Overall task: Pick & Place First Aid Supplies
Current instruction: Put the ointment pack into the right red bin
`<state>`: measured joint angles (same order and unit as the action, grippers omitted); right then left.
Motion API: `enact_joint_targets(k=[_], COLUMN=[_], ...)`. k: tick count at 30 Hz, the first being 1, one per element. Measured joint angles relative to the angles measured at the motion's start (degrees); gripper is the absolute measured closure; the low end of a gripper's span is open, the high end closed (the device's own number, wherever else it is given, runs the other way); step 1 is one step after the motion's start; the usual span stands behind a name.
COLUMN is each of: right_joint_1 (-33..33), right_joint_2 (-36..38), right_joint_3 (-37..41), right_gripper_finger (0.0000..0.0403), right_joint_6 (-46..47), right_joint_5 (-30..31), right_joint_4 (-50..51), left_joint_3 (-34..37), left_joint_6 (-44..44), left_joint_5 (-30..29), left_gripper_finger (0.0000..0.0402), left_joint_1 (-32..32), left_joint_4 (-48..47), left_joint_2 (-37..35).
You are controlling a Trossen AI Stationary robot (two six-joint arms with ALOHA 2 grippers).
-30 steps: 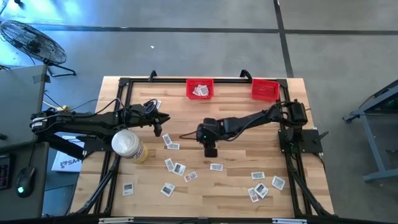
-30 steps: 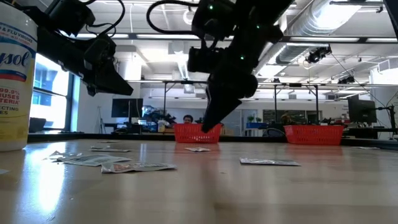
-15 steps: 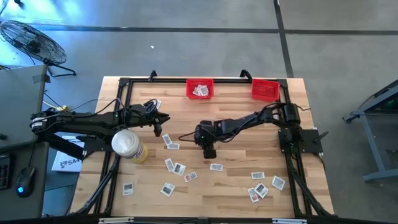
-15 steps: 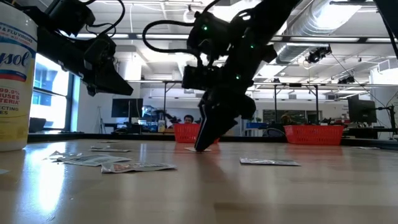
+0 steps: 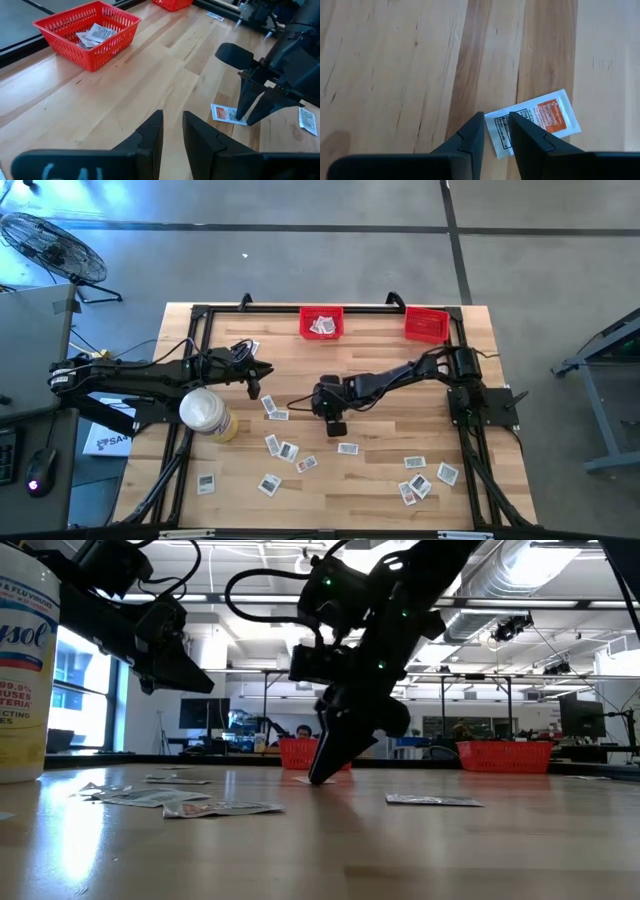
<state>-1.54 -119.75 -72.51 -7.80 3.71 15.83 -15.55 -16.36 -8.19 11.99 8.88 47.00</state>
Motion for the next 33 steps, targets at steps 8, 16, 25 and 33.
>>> enact_joint_targets(k=[8, 16, 25, 33], right_joint_1=[-0.1, -0.1, 0.2, 0.0], right_joint_2=[-0.4, -0.5, 6.4, 12.9], right_joint_3=[0.1, 0.2, 0.9, 0.7], right_gripper_finger=[0.0363, 0.0397, 0.0402, 0.0401], right_joint_6=[2.2, 5.6, 10.4, 10.8], right_joint_5=[2.5, 3.2, 4.9, 7.3], right_joint_4=[0.0, -0.7, 1.8, 7.9], left_joint_3=[0.0, 0.0, 0.0, 0.0], left_joint_6=[0.0, 0.0, 0.0, 0.0], left_joint_5=[0.0, 0.0, 0.0, 0.0], left_gripper_finger=[0.0331, 0.0331, 0.0331, 0.0331], left_joint_1=[0.0, 0.0, 0.0, 0.0], left_joint_4=[0.0, 0.0, 0.0, 0.0], left_joint_2=[0.0, 0.0, 0.0, 0.0])
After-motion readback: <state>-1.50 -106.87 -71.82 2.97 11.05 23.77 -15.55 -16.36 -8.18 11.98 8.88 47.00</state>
